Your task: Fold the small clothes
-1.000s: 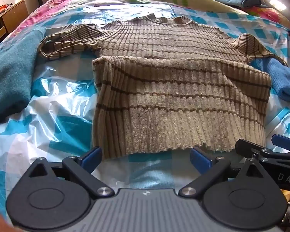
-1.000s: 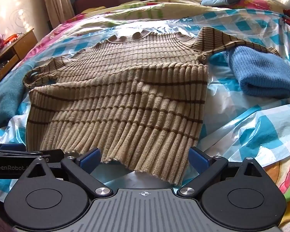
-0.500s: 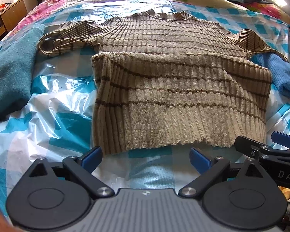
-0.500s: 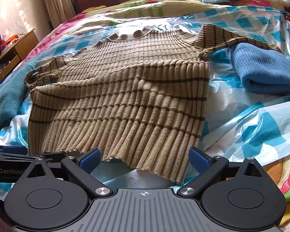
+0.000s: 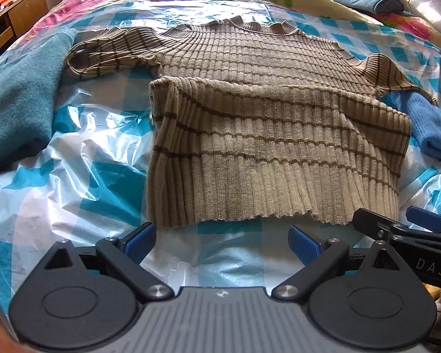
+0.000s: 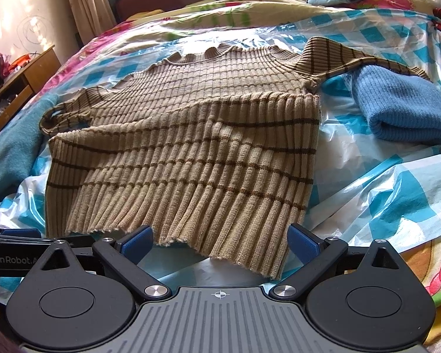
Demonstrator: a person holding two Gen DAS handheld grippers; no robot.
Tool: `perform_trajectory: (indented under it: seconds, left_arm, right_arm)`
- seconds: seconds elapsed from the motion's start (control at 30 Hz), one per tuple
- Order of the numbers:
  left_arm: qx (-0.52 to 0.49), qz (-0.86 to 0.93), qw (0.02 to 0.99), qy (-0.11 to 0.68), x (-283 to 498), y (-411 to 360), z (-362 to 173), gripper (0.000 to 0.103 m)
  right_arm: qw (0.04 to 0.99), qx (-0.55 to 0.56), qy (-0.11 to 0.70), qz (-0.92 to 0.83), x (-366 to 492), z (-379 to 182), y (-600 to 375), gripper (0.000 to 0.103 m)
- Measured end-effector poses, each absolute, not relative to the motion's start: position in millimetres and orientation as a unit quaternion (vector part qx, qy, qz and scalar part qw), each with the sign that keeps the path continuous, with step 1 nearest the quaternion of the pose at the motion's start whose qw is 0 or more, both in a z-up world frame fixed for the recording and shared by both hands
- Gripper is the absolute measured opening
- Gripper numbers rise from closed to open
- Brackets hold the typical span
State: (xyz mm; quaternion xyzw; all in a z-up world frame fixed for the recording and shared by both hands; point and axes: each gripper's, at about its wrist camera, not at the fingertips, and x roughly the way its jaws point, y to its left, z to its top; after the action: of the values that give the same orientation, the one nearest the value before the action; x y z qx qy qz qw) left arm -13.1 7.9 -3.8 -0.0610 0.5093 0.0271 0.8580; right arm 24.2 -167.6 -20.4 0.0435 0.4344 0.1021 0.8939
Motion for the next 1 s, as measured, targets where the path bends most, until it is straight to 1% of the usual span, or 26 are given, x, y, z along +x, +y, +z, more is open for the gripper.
perform_trajectory:
  seconds: [0.13, 0.3, 0.83, 1.0]
  left_arm:
    - [-0.068, 0.021, 0.856, 0.512, -13.4, 9.1, -3.6, 0.098]
    - [-0.073, 0.02, 0.851, 0.519, -13.3, 9.7, -6.1, 0.097]
    - [-0.067, 0.029, 0.849, 0.523, -13.6, 10.9, -7.3, 0.097]
    - [-0.052, 0.037, 0.848, 0.526, -12.0, 8.8, -8.6, 0.097]
  right_arm:
    - [0.894, 0.045, 0.434, 0.103, 23.8, -19.6, -167.5, 0.098]
    - [0.893, 0.046, 0.434, 0.106, 23.6, -19.9, -167.9, 0.098]
    - [0.893, 0.048, 0.435, 0.107, 24.4, -20.5, -168.6, 0.098]
    - [0.892, 0.045, 0.437, 0.107, 23.2, -21.9, -167.2, 0.098]
